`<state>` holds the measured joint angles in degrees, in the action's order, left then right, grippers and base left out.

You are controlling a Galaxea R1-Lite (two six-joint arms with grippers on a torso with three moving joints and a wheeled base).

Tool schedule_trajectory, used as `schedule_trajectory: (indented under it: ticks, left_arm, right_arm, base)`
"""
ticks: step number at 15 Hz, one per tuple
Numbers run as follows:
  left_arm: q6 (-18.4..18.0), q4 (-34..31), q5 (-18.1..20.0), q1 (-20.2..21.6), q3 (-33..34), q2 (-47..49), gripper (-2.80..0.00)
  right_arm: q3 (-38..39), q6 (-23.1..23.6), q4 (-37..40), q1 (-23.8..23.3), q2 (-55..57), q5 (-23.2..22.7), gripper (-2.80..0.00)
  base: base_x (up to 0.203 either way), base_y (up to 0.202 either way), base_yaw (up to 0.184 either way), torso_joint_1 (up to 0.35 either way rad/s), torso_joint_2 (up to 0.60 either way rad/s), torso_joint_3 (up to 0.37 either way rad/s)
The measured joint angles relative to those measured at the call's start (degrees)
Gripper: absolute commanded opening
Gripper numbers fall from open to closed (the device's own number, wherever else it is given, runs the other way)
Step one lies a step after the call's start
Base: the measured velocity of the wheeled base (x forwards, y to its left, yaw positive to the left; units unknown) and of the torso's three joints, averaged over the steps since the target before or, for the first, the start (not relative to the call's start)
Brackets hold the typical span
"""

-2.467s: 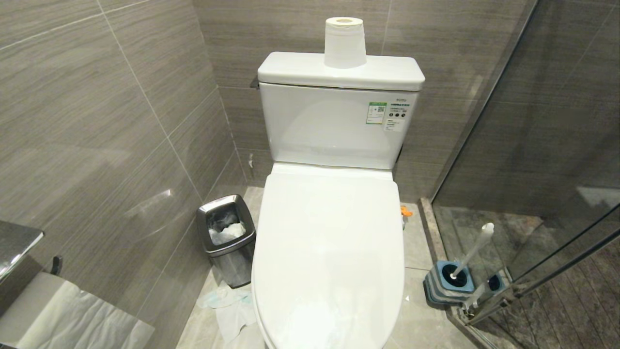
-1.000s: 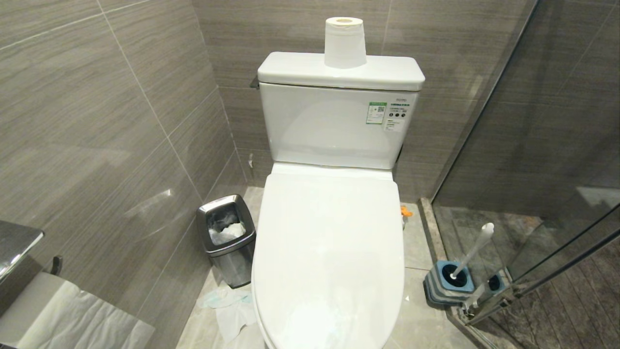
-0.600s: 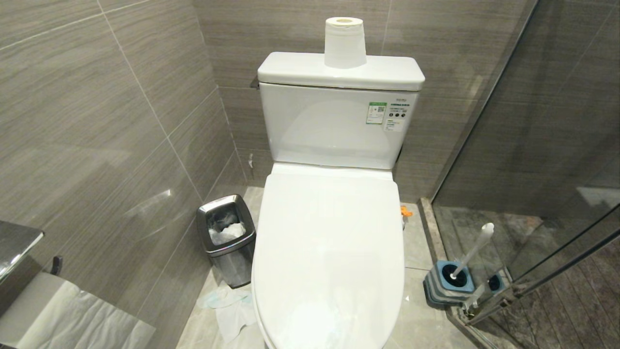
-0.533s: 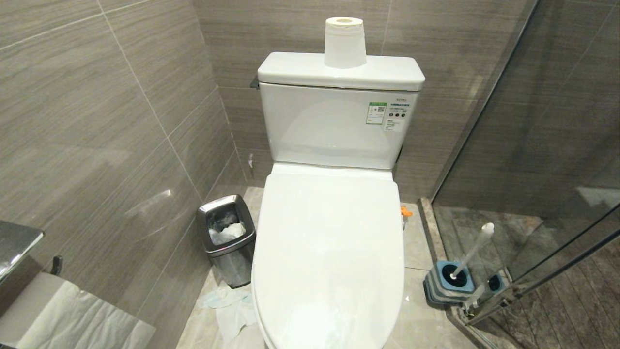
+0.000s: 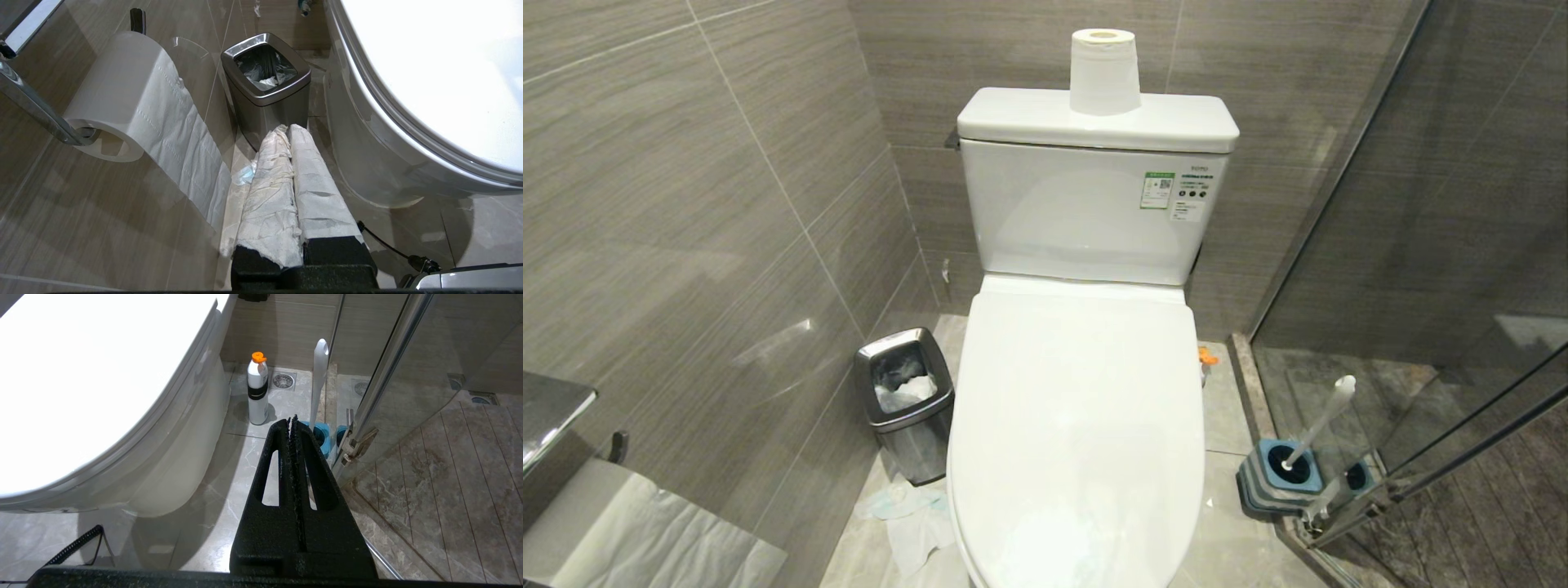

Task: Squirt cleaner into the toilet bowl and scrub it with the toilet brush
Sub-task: Use the left hand to lift the toilet lid slightly

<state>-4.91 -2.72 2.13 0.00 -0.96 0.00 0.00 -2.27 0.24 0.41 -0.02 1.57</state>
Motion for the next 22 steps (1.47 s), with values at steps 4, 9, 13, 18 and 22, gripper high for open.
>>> schedule_trajectory:
  ticks: [4, 9, 13, 18, 22]
  left_arm:
    - [-0.28, -0.06, 0.06, 0.00, 0.00, 0.00, -2.80]
    - [-2.33, 0.16, 0.07, 0.00, 0.00, 0.00, -2.80]
    - [-3.74, 0.84, 0.27, 0.00, -0.39, 0.00, -2.80]
    - [-4.40, 0.61, 1.00, 0.00, -4.10, 0.05, -2.80]
    - [-5.63, -2.39, 1.31, 0.00, -8.99, 0.41, -2.80]
  right_arm:
    - [0.00, 0.00, 0.01, 0.00, 0.00, -0.01, -2.80]
    - [0.00, 0.00, 0.00, 0.00, 0.00, -0.01, -2.80]
    - [0.00, 0.00, -0.02, 0.00, 0.00, 0.00, -2.80]
    - [0.00, 0.00, 0.03, 0.00, 0.00, -0.01, -2.80]
    - [0.00, 0.01, -0.01, 0.00, 0.00, -0.01, -2.80]
  base:
    - [0.000, 0.000, 0.000, 0.000, 0.00, 0.000]
    - [0.000, 0.000, 0.000, 0.000, 0.00, 0.000]
    - [0.000, 0.000, 0.000, 0.000, 0.00, 0.000]
    - [0.000, 0.000, 0.000, 0.000, 0.00, 0.000]
    - [0.000, 0.000, 0.000, 0.000, 0.00, 0.000]
